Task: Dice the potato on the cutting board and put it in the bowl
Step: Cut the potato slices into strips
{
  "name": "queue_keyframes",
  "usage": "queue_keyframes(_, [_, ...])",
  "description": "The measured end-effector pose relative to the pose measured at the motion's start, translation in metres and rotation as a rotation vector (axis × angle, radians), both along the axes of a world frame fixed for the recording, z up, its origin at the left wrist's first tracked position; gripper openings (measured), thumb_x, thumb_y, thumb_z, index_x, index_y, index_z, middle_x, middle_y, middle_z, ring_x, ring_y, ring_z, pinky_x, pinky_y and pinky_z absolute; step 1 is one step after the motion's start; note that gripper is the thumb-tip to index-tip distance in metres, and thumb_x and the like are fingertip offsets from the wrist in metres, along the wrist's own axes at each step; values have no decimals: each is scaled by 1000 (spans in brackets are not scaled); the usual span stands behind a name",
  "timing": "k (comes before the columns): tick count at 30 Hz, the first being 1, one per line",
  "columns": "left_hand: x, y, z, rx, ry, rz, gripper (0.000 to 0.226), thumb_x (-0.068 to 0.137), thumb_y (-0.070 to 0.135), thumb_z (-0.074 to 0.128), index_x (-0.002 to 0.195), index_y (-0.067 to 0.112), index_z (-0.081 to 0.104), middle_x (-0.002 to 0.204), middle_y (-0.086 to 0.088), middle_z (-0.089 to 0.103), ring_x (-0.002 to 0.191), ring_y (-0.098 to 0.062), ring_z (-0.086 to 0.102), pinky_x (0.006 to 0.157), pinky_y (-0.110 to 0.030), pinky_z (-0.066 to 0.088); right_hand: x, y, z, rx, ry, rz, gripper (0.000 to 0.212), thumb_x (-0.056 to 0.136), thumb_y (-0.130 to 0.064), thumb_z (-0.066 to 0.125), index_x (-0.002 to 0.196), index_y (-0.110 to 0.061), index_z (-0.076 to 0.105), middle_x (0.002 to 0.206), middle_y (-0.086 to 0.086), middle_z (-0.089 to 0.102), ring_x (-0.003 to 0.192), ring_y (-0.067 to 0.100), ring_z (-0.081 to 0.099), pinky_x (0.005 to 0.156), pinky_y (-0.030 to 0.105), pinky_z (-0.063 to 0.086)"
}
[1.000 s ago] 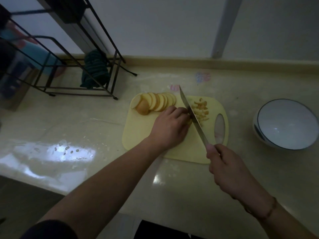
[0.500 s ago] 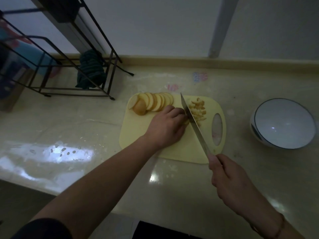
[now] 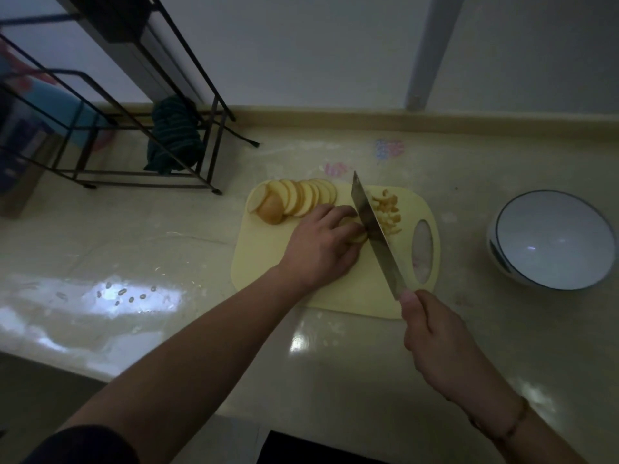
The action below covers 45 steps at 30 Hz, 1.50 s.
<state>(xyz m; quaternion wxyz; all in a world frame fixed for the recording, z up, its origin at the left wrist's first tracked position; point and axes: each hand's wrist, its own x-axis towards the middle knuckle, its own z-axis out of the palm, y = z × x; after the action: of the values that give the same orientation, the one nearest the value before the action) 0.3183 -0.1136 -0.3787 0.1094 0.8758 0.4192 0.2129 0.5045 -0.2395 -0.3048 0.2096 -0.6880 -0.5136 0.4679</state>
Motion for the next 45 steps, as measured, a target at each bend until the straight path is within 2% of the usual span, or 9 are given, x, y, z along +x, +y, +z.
queue_keyframes(7, [-8,-8,-4,-51,-44,-24,20,84,11,71,104,6,73,112,-15,65,98,-35,59,87,-37,49,2,-20,-2,38,-11,32,51,89,-58,27,75,-14,49,59,8,55,56,14,53,61,43,44])
queue_keyframes(14, [-14,-12,-1,-58,-41,-32,15,86,14,71,99,7,74,108,-13,66,96,-33,60,85,-36,49,-4,-28,-4,59,13,35,51,88,-57,28,75,-13,50,60,9,57,58,14,56,59,31,41])
queue_keyframes(20, [-18,-13,2,-42,-25,12,21,88,26,67,97,8,74,108,-11,67,93,-31,62,80,-37,52,-5,-30,-3,83,-5,8,50,86,-58,29,77,-15,53,58,7,58,61,10,58,62,28,41])
queue_keyframes(24, [-20,-17,1,-14,-36,23,16,86,21,73,96,9,74,104,-9,67,89,-30,61,75,-37,51,-5,-29,0,103,5,-10,52,86,-57,30,74,-12,52,57,9,57,59,12,57,63,28,41])
queue_keyframes(32, [-20,-18,4,-20,11,26,22,86,25,68,102,10,74,108,-8,67,91,-31,61,76,-39,52,-6,-31,4,87,29,-12,50,85,-58,31,74,-16,53,60,9,58,59,12,57,62,27,41])
queue_keyframes(37, [-18,-15,5,-48,36,3,23,84,24,67,98,7,73,108,-9,68,90,-32,61,75,-38,52,-9,-34,7,69,49,-8,40,86,-55,34,77,-23,56,65,-2,63,59,7,59,60,21,42])
queue_keyframes(45, [-19,-10,4,-101,17,-31,23,82,19,69,100,6,74,106,-11,69,91,-33,61,77,-38,52,-12,-32,4,79,-15,24,43,90,-54,29,77,-20,52,60,5,58,64,7,57,64,26,41])
